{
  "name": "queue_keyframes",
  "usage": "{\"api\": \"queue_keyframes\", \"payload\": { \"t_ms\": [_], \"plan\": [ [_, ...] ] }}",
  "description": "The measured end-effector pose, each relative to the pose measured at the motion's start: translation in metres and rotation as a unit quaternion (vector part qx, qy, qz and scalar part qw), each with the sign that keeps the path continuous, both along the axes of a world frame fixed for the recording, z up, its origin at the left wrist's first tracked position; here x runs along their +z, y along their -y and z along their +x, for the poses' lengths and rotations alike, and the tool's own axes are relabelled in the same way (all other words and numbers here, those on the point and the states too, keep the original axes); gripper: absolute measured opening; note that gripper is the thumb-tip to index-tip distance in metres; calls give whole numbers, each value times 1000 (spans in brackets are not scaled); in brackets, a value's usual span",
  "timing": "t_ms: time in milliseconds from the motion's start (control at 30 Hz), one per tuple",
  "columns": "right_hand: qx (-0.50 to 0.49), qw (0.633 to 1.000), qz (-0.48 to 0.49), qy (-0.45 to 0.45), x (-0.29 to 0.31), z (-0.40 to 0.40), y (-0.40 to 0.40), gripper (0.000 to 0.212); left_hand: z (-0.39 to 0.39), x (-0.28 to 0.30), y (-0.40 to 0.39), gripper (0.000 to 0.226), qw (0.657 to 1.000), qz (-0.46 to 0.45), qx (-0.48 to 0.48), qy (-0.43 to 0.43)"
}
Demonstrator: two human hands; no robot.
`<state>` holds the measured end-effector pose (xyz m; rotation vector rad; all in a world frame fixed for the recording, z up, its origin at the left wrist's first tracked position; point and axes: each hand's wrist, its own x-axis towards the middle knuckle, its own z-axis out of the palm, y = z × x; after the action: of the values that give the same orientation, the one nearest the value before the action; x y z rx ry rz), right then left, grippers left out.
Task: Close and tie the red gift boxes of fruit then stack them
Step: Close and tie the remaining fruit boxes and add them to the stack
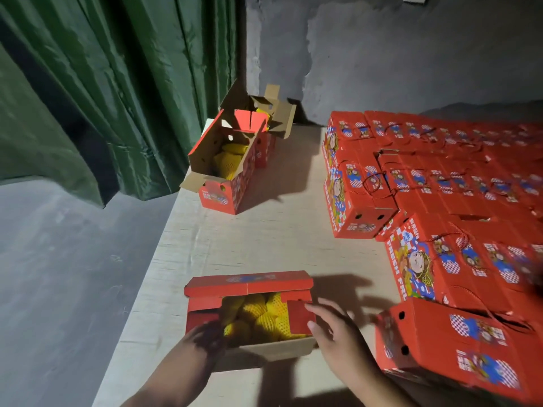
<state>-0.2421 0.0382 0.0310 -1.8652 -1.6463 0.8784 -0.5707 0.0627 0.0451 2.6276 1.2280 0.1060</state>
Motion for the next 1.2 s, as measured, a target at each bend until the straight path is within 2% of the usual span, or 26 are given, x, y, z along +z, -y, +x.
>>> {"api": "queue_keyframes", "payload": {
  "t_ms": [33,67,100,200,267,300,333,367,400,433,500,567,767,967,1033,1100,1200],
  "plan": [
    [8,1000,0,12,0,0,1,33,1,-4,2,63,1000,22,-3,2],
    [14,1000,-2,21,1,0,2,33,2,-6,3,77,998,55,2,3],
    [20,999,-3,26,1,0,3,34,2,-5,5,81,998,68,9,3],
    [36,998,-22,39,2,4,5,37,4,-4,11,77,998,61,16,4],
    [46,997,-35,44,4,4,5,40,4,-3,14,68,996,68,43,35],
    [52,997,-39,43,4,4,5,41,4,-2,16,52,995,58,58,55],
    [57,997,-43,37,5,4,6,43,2,-1,18,27,995,51,67,53],
    [62,997,-48,27,5,4,6,45,0,-2,18,33,993,59,82,54],
    [68,996,-55,21,4,4,8,48,-3,-6,20,57,994,45,84,51],
    [73,995,-66,19,3,4,9,52,-7,-9,20,68,994,24,94,52],
    [78,993,-90,22,-3,5,14,57,-13,-5,21,63,993,16,100,66],
    [78,992,-97,22,-8,6,20,61,-19,-8,21,44,988,33,118,97],
    [64,992,-104,-14,-15,2,28,67,-28,-8,17,48,953,-69,237,177],
    [41,990,-130,-47,-11,-5,29,68,-29,-16,1,65,933,-124,273,198],
    [23,988,-137,-61,-5,-8,30,68,-28,-17,-4,80,919,-147,287,227],
    [5,984,-147,-97,3,-12,30,68,-29,-15,-10,96,909,-169,297,239],
    [-14,972,-151,-179,4,-8,30,65,-30,-12,-17,102,897,-193,306,255]
  ]
}}
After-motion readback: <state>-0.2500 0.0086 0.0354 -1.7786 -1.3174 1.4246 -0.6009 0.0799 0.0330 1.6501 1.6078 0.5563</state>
